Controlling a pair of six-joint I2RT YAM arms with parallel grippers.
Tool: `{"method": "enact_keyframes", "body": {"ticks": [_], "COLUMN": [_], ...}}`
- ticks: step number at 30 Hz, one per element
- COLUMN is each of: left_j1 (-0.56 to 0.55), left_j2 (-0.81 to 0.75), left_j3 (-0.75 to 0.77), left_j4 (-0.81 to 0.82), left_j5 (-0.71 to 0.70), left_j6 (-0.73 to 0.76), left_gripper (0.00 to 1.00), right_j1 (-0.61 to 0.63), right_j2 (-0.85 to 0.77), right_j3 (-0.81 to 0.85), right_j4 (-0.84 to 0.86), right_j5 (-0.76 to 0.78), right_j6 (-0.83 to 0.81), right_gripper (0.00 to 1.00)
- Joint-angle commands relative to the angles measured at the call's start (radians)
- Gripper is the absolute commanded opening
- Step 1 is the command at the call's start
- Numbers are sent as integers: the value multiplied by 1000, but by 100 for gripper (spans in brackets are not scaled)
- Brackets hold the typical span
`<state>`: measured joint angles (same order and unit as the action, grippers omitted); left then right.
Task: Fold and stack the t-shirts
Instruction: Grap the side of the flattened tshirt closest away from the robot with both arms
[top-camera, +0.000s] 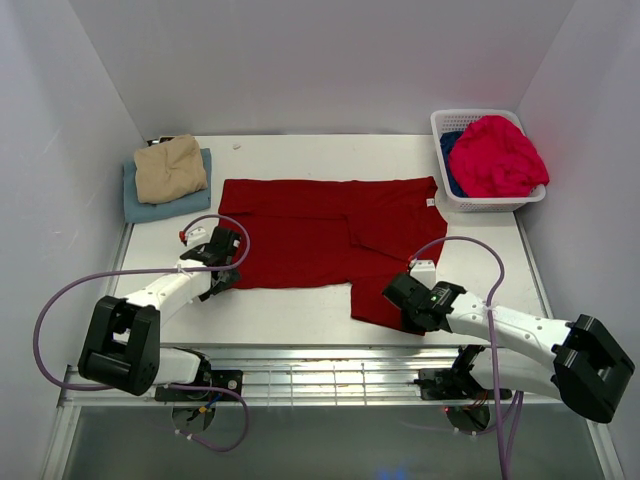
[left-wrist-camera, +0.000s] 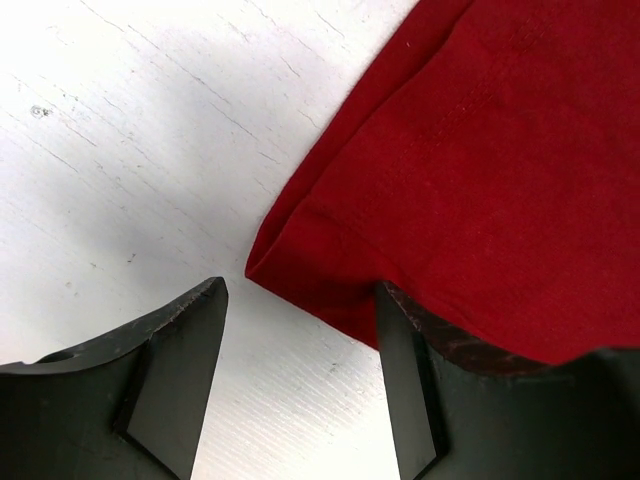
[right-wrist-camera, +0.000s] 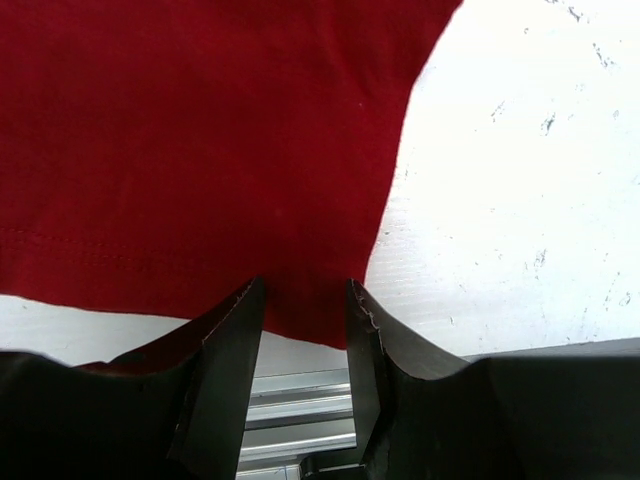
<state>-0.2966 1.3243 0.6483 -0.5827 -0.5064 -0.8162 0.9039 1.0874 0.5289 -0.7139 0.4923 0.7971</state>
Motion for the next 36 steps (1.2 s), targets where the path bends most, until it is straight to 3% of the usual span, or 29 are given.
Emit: {"method": "enact_keyframes", "body": {"ticks": [1, 14, 21, 25, 28, 36], "left_j1": [-1, -6, -10, -16, -18, -21], "left_j2": [-21, -14, -22, -36, -33, -39], "left_j3": [-1, -1, -1, -3, -1, 1], "left_j4": [-2, 6, 6, 9, 9, 7], "left_j5": [-26, -29, -29, -34, -34, -38], "left_j6": [-12, -3, -1, -3, 0, 3], "left_gripper": [71, 71, 71, 70, 71, 71], "right_j1": [7, 12, 13, 32, 36, 41], "right_j2": [3, 89, 137, 183, 152, 137], "right_j3": [5, -7, -43, -47, -55, -55], "right_j4": [-27, -61, 17, 36, 37, 37], "right_j5": [55, 25, -37, -37, -34, -40], "right_j6": [76, 114, 97, 109, 116, 105], "right_gripper": [44, 45, 44, 24, 15, 8]}}
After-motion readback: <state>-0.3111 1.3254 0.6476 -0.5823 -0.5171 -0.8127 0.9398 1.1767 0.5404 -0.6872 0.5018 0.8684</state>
